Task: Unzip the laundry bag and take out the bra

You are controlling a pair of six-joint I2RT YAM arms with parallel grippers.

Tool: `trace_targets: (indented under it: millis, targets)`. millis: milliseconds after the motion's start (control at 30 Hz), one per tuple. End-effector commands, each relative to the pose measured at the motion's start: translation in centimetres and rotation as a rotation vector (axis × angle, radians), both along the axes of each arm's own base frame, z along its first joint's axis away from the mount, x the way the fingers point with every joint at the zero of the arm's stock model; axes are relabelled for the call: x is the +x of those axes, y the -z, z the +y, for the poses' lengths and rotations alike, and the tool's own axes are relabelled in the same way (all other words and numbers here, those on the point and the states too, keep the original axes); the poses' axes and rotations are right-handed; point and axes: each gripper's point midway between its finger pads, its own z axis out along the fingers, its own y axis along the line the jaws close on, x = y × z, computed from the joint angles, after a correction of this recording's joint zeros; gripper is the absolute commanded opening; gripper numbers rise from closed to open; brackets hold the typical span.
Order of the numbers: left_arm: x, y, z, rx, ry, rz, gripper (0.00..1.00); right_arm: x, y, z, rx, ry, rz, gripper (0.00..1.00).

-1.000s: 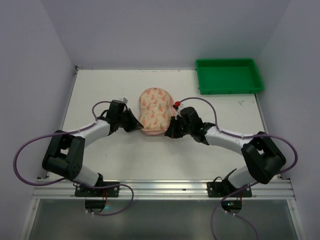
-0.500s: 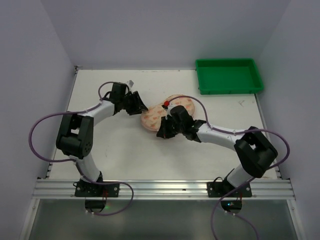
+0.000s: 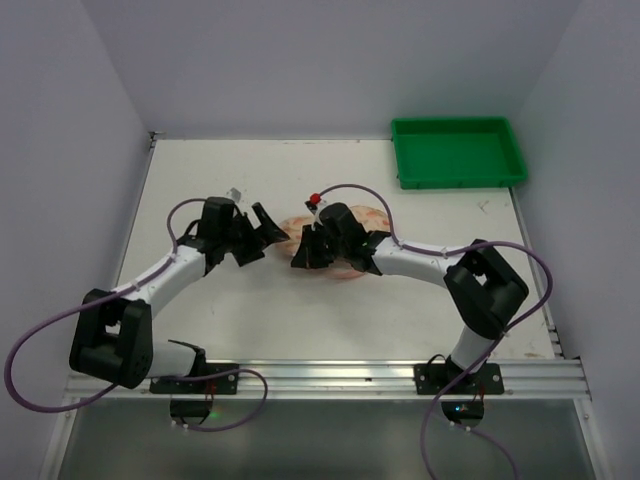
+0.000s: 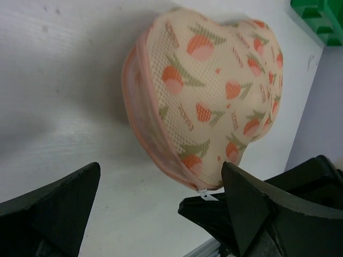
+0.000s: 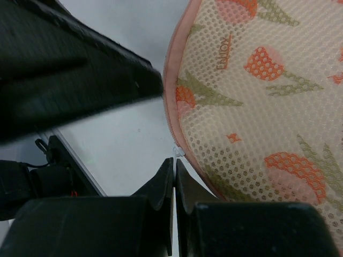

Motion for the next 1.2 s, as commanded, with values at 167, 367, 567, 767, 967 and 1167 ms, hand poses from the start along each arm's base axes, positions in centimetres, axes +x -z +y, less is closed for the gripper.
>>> trace_targets:
  millis: [167, 367, 567, 767, 967, 1167]
  targets:
    - [-0.5, 0.0, -4.2, -0.108, 0.015, -0.001, 0.84, 0.1, -1.8, 2.8, 0.077, -0.03, -0.027, 0.0]
    - [-0.5, 1.7, -3.6, -0.073, -0.013, 0.03, 0.14, -0.5, -1.5, 1.7, 0.051, -0.013, -0.027, 0.0]
    - [0.6, 2.2, -1.3, -0.038, -0.026, 0.031, 0.0, -0.3, 1.5, -5.1, -0.059, 0.104, -0.036, 0.0]
    - [1.3, 2.0, 1.2, 0.034, 0.015, 0.009, 0.0, 2.6, 2.5, -16.9, -0.147, 0.373, -0.035, 0.0]
    - [4.4, 1.3, 2.2, 0.133, 0.102, -0.046, 0.0, 3.0, 1.2, -18.6, -0.19, 0.366, -0.075, 0.0]
    - [12.5, -1.4, -0.1, 0.082, 0.148, -0.149, 0.16, 1.2, -0.1, -12.7, -0.061, 0.184, -0.044, 0.0]
